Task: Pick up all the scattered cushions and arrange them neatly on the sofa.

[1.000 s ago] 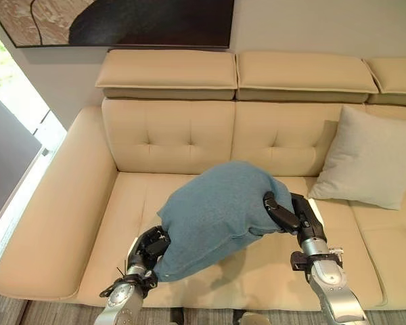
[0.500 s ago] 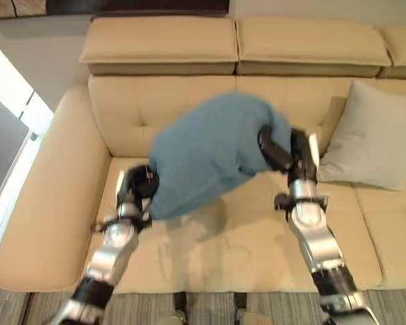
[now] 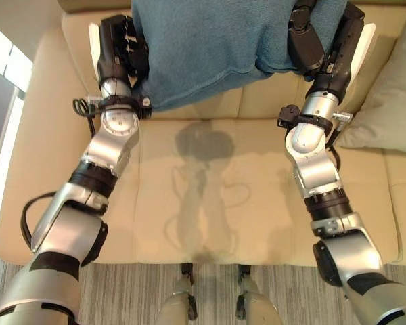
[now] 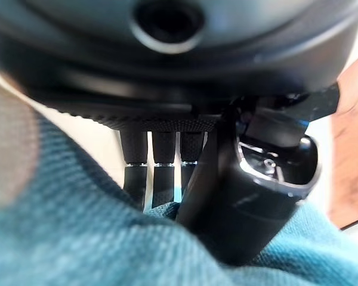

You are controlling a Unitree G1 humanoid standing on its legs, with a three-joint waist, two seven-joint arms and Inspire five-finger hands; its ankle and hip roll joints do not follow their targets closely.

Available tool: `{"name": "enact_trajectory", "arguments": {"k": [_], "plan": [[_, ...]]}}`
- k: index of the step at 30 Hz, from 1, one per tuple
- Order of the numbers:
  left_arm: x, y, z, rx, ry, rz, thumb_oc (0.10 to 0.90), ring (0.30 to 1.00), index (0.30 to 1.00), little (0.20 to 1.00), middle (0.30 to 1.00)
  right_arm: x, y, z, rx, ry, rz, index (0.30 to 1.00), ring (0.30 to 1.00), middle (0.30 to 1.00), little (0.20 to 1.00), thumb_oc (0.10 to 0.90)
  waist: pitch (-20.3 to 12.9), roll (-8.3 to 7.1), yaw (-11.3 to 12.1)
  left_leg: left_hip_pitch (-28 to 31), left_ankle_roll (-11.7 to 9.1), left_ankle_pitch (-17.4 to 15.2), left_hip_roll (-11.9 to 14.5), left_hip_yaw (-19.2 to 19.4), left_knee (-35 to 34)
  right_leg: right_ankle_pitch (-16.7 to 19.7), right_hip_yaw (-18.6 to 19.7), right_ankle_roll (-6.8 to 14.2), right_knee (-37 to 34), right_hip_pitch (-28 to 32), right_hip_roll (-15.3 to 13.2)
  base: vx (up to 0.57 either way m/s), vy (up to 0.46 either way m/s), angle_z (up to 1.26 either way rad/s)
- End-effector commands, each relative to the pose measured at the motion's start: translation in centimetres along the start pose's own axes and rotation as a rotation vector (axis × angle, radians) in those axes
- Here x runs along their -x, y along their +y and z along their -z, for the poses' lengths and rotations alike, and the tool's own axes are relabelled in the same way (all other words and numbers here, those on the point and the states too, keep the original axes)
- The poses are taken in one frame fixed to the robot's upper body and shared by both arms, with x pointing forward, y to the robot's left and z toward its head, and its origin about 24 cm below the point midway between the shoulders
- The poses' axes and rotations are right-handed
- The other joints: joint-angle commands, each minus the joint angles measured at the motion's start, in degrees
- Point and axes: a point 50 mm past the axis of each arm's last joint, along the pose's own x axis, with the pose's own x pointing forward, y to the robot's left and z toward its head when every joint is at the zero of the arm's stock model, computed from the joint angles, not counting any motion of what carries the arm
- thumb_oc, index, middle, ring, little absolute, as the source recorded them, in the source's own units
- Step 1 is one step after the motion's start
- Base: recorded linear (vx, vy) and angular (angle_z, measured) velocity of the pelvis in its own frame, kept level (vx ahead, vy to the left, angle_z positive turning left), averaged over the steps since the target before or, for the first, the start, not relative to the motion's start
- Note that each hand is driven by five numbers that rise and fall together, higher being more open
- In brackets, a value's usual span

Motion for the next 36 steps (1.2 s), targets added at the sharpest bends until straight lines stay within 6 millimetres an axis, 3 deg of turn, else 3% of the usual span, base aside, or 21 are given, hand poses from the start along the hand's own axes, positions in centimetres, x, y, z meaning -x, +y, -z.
{"name": "enact_trajectory", "arguments": {"k": [1, 8, 11, 13, 17, 28, 36], "plan": [[-2.0, 0.3, -12.0, 0.071, -0.44, -0.026, 0.8, 0.9, 0.9, 0.9, 0.9, -2.0, 2.0, -7.9, -0.026, -0.32, -0.071, 0.9, 0.9, 0.9, 0.9, 0.8, -0.05, -0.99, 0.72, -1.19, -1.34, -5.62, -1.24, -1.99, -0.34, -4.54, 2.57, 4.76, 1.19, -2.63, -0.38, -0.04, -0.016, 0.07], [-1.1, -1.1, -7.3, 0.102, -0.29, 0.071, 0.8, 0.9, 0.9, 0.9, 0.9, -1.9, 2.2, -5.6, 0.097, -0.268, -0.187, 0.9, 0.9, 0.9, 0.9, 0.8, 2.1, -1.7, 0.24, -5.13, -1.74, -4.57, -0.87, -2.26, -0.34, -3.85, 2.11, 4.52, 1.11, -7.03, -0.13, -0.03, -0.017, -0.01], [-0.5, -1.4, -5.6, 0.12, -0.241, 0.095, 0.8, 0.9, 0.9, 0.9, 0.9, -1.8, 2.1, -4.9, 0.108, -0.246, -0.205, 0.9, 0.9, 0.9, 0.9, 0.8, 2.52, -1.84, 0.16, -5.97, -1.95, -4.25, -0.79, -2.26, -0.34, -3.71, 2.04, 4.44, 1.14, -7.95, -0.05, -0.03, -0.022, -0.07], [0.4, -1.7, -3.2, 0.126, -0.173, 0.116, 0.8, 0.9, 0.9, 0.9, 0.9, -1.5, 1.6, -3.5, 0.111, -0.201, -0.214, 0.9, 0.9, 0.9, 0.9, 0.8, 3.05, -2.09, 0.01, -6.92, -2.09, -3.99, -0.74, -2.36, -0.34, -3.41, 1.89, 4.36, 0.94, -8.71, -0.1, -0.04, -0.022, 0.23], [1.2, -1.5, -1.1, 0.148, -0.113, 0.118, 0.8, 0.9, 0.9, 0.9, 0.9, -1.1, 1.0, -2.1, 0.105, -0.151, -0.226, 0.9, 0.9, 0.9, 0.9, 0.8, 3.55, -2.35, 0.1, -7.62, -2.26, -3.83, -0.6, -2.49, -0.34, -3.31, 1.86, 4.24, 0.78, -9.38, 0.0, -0.05, -0.015, -0.15], [2.0, 1.0, 0.9, 0.14, -0.083, 0.103, 0.8, 0.9, 0.9, 0.9, 0.9, 0.1, -0.6, 1.5, 0.162, -0.048, -0.342, 0.9, 0.9, 0.9, 0.9, 0.8, 3.73, -2.99, 0.43, -6.46, -2.8, -3.65, -0.27, -2.4, -0.34, -3.28, 1.39, 4.11, 0.34, -7.85, 0.0, -0.04, -0.014, 0.07], [2.5, 3.9, 1.3, 0.142, -0.103, 0.116, 0.8, 0.9, 0.9, 0.9, 0.9, -0.5, -2.8, 3.2, 0.269, 0.0, -0.451, 0.9, 0.9, 0.9, 0.9, 0.8, 4.21, -3.35, 0.84, -4.79, -3.12, -3.54, -0.25, -1.79, -0.34, -3.16, 0.68, 4.14, 0.22, -5.9, -0.21, -0.03, -0.009, -0.01]]}}
